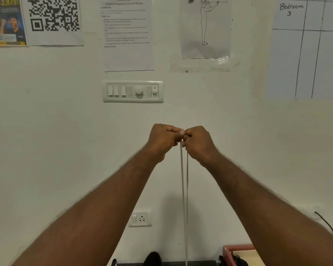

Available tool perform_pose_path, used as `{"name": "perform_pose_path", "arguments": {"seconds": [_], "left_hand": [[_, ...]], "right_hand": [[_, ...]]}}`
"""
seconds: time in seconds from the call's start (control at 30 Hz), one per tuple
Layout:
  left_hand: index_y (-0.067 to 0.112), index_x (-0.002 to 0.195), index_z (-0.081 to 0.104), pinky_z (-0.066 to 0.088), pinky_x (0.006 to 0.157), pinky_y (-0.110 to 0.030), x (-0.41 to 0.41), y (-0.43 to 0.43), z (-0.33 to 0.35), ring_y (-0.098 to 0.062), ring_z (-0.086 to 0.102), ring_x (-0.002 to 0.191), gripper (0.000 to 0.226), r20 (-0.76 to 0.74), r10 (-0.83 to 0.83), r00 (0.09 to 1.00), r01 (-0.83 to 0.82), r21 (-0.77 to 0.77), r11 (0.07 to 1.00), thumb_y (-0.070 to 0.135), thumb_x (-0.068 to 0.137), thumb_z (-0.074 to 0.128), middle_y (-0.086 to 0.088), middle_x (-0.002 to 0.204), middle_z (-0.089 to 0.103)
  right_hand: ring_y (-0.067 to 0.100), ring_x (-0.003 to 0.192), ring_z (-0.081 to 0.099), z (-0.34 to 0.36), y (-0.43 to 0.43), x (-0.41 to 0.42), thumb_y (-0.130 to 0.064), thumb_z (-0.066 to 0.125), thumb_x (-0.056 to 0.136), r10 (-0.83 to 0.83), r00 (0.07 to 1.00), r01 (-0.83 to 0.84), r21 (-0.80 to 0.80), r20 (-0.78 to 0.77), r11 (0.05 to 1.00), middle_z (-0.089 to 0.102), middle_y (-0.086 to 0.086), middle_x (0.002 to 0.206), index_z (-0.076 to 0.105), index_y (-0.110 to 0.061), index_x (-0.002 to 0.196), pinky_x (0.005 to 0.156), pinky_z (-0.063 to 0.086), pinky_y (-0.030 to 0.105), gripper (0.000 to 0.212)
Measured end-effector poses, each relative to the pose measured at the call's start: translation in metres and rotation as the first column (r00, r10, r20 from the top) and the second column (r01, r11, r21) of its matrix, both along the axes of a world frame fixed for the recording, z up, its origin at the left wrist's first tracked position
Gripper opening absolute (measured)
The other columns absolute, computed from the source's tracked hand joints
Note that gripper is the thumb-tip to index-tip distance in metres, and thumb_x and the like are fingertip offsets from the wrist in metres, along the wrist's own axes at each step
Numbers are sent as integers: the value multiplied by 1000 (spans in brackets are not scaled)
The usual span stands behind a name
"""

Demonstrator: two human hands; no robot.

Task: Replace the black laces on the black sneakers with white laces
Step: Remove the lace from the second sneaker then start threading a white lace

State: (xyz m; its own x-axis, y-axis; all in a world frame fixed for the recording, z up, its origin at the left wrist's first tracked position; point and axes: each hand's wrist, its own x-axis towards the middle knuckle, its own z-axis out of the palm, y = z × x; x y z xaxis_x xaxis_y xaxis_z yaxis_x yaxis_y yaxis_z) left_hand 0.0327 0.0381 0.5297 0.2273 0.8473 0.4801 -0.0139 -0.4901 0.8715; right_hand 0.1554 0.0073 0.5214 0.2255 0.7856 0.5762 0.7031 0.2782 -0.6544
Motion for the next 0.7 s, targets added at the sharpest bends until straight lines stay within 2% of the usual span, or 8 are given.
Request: {"name": "perform_pose_path", "arguments": {"seconds": [0.07,0.23,0.33,0.47,0.53,0.6,0.7], "left_hand": [[2,89,76,53,62,-17,0,1,-2,-10,64,65,5,13,2,1000,-2,18,1000,5,88,71,-9,78,72],[1,92,76,54,64,-17,0,2,-8,-11,65,68,8,56,17,998,-20,57,998,5,88,70,-12,83,74],[7,87,76,52,62,-16,1,4,-11,-8,67,68,7,56,63,996,-68,108,992,6,89,70,-6,80,74],[6,86,75,50,65,-15,8,5,-14,-6,65,70,10,1,231,973,-221,291,931,6,90,66,-2,79,73],[5,87,73,46,64,-9,12,6,-13,-5,63,71,12,-7,299,954,-279,336,900,6,91,63,-2,81,71],[4,87,72,47,65,-12,15,8,-10,-7,64,73,14,4,311,950,-297,312,903,7,93,60,-2,83,71],[6,89,66,54,73,-25,16,14,0,-17,70,80,15,32,294,955,-294,193,936,8,97,54,-6,86,72]], "right_hand": [[25,64,53,0,1,0,5,47,92,-7,1000,7,-9,5,1000,69,28,86,69,9,84,55,42,33,23],[25,69,56,4,0,0,5,46,92,-1,999,2,-15,49,1000,70,27,87,69,8,85,58,42,32,24],[26,70,57,3,-1,0,5,48,92,20,999,-20,-19,46,1000,70,27,86,70,7,85,58,42,32,23],[28,69,54,1,4,-1,1,49,91,77,994,-79,-21,-79,997,65,29,81,66,12,84,59,41,37,21],[28,67,49,1,6,-2,0,48,89,108,982,-111,-12,-152,994,57,22,74,64,13,86,59,39,37,21],[26,65,48,-1,7,-4,-4,51,90,107,976,-107,13,-188,994,59,21,74,66,10,89,58,40,38,20],[23,70,57,-8,7,-2,-10,59,93,75,974,-74,16,-213,997,70,14,87,71,2,96,63,49,40,17]]}}
